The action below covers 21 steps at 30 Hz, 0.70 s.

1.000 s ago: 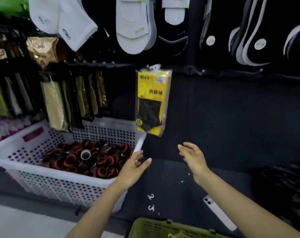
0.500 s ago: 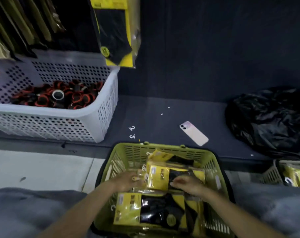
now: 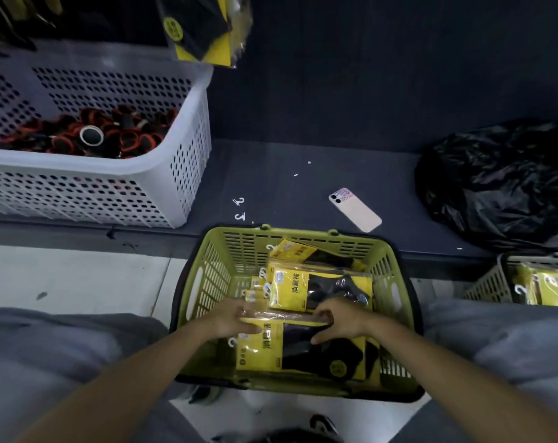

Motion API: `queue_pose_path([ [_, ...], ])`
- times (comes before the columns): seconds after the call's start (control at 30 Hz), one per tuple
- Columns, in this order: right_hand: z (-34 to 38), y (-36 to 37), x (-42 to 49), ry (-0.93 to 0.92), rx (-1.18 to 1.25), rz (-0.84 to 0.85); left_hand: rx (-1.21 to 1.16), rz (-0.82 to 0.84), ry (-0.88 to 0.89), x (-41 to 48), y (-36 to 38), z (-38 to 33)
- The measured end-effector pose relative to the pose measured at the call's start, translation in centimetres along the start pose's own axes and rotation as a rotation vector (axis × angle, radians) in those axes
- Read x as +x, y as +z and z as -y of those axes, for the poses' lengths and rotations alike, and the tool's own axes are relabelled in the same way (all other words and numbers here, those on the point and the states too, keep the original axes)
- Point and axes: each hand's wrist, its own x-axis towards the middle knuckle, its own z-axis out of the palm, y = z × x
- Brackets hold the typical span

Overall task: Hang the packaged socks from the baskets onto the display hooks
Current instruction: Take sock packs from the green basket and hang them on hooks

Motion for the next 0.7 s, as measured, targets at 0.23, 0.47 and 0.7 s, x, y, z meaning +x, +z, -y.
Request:
queue_pose_path([
  [0.23, 0.0, -0.6, -0.1, -0.026, 0.038, 0.058, -0.044, -0.095, 0.186, -1.6, 1.0, -3.8],
  [0.47, 3.4, -6.8, -1.7, -0.157, 0.688, -0.498, -0.539, -0.294, 0.158, -3.2, -4.5, -11.0],
  [0.7, 9.0, -9.6, -3.3, -0.350, 0.831, -0.553, -0.702, -0.227, 0.379, -5.7, -6.4, -15.4],
])
